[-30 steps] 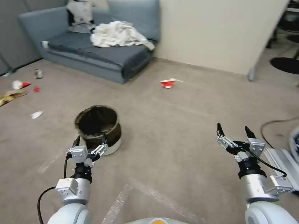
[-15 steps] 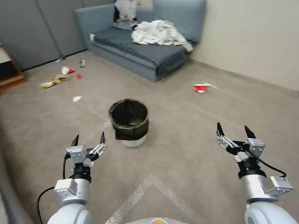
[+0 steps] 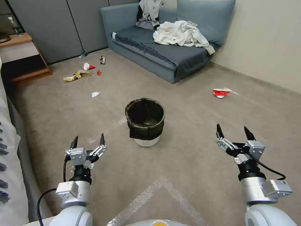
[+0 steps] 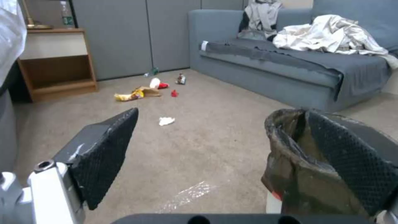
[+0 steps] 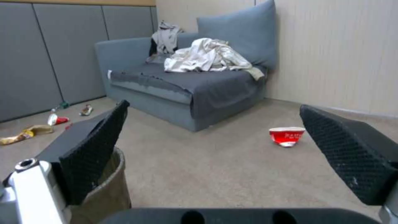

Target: Pick up the trash can from the floor.

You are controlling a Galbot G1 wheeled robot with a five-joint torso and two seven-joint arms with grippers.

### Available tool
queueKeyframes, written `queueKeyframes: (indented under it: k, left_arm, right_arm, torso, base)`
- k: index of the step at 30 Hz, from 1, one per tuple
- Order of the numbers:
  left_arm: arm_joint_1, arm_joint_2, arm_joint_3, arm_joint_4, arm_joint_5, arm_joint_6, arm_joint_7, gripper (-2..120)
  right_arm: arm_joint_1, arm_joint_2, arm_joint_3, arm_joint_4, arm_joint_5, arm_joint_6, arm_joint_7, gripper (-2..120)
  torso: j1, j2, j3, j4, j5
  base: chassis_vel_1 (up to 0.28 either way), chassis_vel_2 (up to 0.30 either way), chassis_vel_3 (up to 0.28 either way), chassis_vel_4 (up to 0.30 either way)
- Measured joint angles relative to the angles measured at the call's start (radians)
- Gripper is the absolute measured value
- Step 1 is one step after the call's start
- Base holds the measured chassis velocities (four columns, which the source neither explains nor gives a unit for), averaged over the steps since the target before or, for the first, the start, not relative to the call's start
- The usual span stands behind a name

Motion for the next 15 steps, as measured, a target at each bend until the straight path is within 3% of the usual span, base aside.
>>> queueKeyframes:
  k: [9, 15]
  left_arm:
    - [-0.004, 0.001, 0.000, 0.011, -0.001, -0.002, -0.007, 100]
    - [-0.010, 0.002, 0.000, 0.015, -0.006, -0.003, -0.008, 100]
  right_arm:
    - [0.003, 0.003, -0.003, -0.007, -0.003, 0.008, -0.014, 100]
    - [0.003, 0.003, -0.004, -0.009, -0.005, 0.011, -0.016, 100]
  torso:
    - [0.000, 0.000, 0.000, 0.0000, 0.0000]
    - [0.000, 0.000, 0.000, 0.0002, 0.0001]
  base:
    - [-0.033, 0.027, 0.041, -0.029]
    - [-0.171, 0.158, 0.162, -0.141]
